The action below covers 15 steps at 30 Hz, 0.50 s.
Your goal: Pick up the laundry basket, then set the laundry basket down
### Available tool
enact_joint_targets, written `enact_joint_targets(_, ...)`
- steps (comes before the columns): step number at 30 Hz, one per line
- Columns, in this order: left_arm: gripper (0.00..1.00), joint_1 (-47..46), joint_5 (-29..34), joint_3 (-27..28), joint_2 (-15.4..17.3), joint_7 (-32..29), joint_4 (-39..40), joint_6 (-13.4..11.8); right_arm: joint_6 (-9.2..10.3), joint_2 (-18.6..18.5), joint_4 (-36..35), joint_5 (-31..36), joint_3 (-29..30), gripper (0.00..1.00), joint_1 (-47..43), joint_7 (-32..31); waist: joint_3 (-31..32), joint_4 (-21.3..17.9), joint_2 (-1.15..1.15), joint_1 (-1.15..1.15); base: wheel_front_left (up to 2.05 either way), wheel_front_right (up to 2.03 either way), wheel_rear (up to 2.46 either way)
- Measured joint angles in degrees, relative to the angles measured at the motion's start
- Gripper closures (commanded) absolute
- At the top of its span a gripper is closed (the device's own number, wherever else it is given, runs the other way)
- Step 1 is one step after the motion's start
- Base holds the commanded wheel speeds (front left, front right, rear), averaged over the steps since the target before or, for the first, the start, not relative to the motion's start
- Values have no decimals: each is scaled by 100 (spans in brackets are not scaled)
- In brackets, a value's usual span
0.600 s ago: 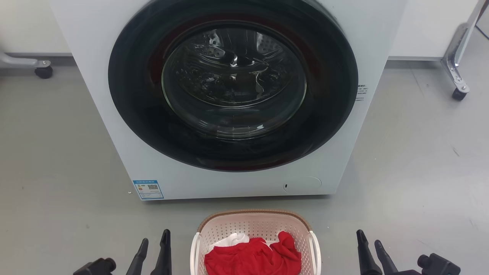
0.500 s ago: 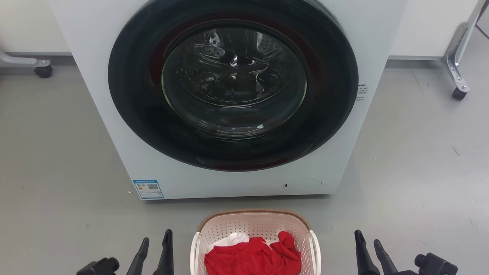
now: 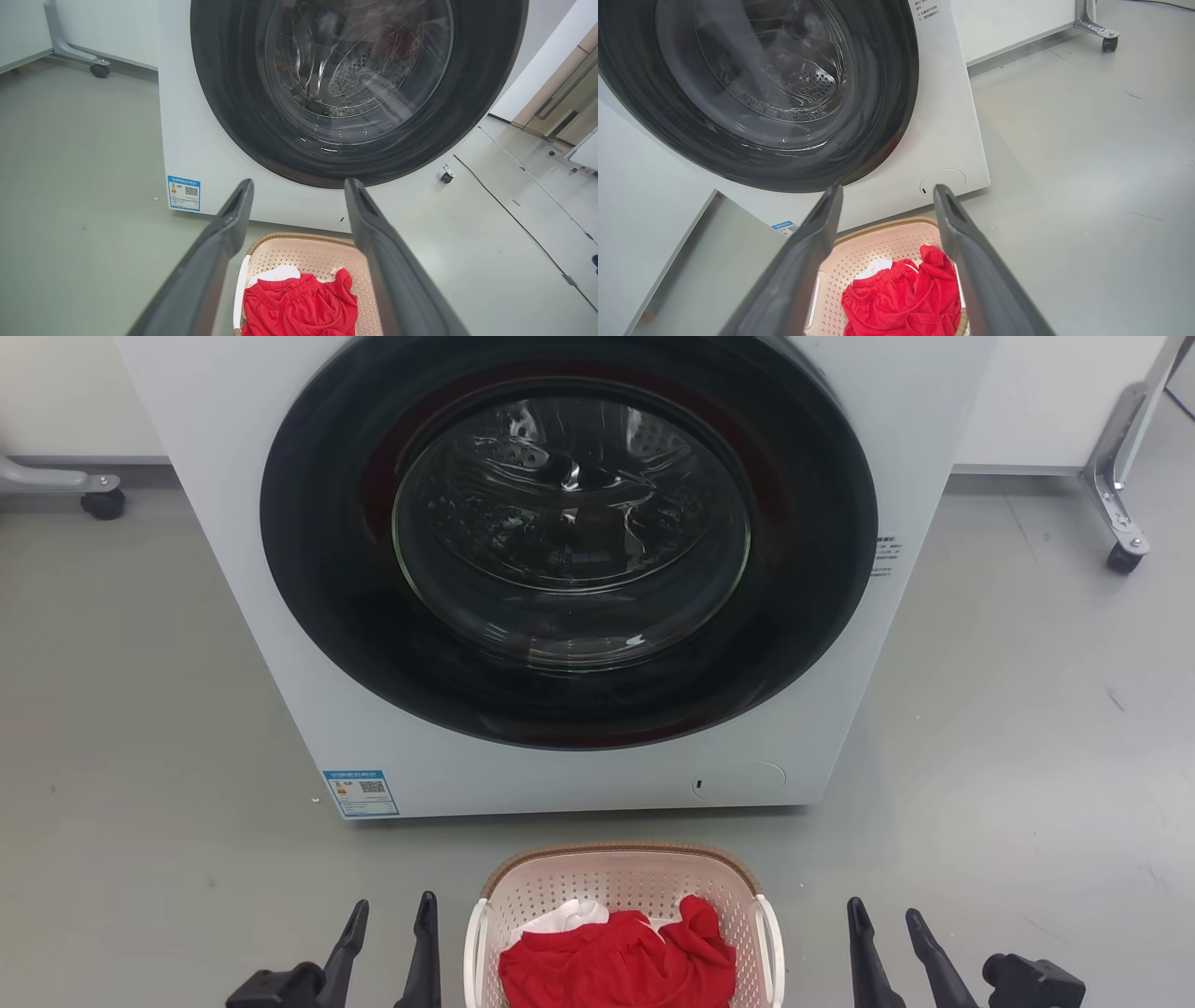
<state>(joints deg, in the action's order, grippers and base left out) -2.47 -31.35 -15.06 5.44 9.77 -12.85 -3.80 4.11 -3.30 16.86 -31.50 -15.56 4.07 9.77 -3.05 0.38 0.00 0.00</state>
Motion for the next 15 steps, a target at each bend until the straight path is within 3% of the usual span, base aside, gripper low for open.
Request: enact_joint_targets(15, 0, -1, 1226, -298, 8, 323, 46, -216, 223, 15, -25, 1311, -216, 0, -25, 337, -59, 4, 0, 0, 0, 0, 0)
